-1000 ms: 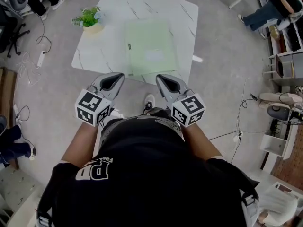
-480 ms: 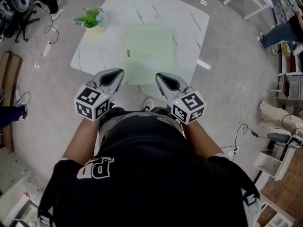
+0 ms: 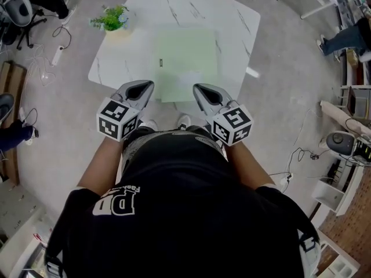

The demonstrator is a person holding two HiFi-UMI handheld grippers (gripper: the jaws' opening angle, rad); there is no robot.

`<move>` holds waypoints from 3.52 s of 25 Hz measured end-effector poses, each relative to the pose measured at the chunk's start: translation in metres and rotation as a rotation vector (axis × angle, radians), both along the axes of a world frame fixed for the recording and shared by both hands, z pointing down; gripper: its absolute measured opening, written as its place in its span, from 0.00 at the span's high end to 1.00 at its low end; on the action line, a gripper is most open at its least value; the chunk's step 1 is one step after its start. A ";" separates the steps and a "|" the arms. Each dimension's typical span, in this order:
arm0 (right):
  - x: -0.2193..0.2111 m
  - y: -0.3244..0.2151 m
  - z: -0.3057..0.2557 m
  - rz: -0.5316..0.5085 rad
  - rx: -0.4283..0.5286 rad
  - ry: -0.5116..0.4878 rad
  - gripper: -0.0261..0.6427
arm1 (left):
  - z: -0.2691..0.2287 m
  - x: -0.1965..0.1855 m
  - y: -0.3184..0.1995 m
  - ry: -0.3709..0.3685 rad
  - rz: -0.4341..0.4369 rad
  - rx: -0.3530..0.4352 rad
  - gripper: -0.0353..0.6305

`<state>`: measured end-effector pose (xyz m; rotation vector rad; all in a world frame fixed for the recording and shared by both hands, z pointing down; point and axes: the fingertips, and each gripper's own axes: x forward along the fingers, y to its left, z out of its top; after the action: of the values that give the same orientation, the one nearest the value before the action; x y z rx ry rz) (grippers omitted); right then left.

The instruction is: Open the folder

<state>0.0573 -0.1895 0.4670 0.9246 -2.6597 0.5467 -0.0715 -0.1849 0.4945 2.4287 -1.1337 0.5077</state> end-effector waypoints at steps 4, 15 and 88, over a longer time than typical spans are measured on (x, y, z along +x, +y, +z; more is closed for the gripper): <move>-0.004 -0.001 -0.001 0.037 0.002 0.011 0.96 | -0.003 -0.007 -0.007 -0.005 0.032 0.015 0.86; -0.004 0.014 0.008 0.085 -0.011 0.060 0.96 | 0.033 0.000 0.005 -0.037 0.115 -0.033 0.86; -0.071 0.066 0.120 -0.336 0.151 0.534 0.92 | 0.151 0.018 0.019 -0.123 0.287 -0.274 0.87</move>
<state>-0.0137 -0.1237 0.5875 0.5384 -2.3055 0.0118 -0.0533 -0.1655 0.6450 2.3499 -0.7061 0.8523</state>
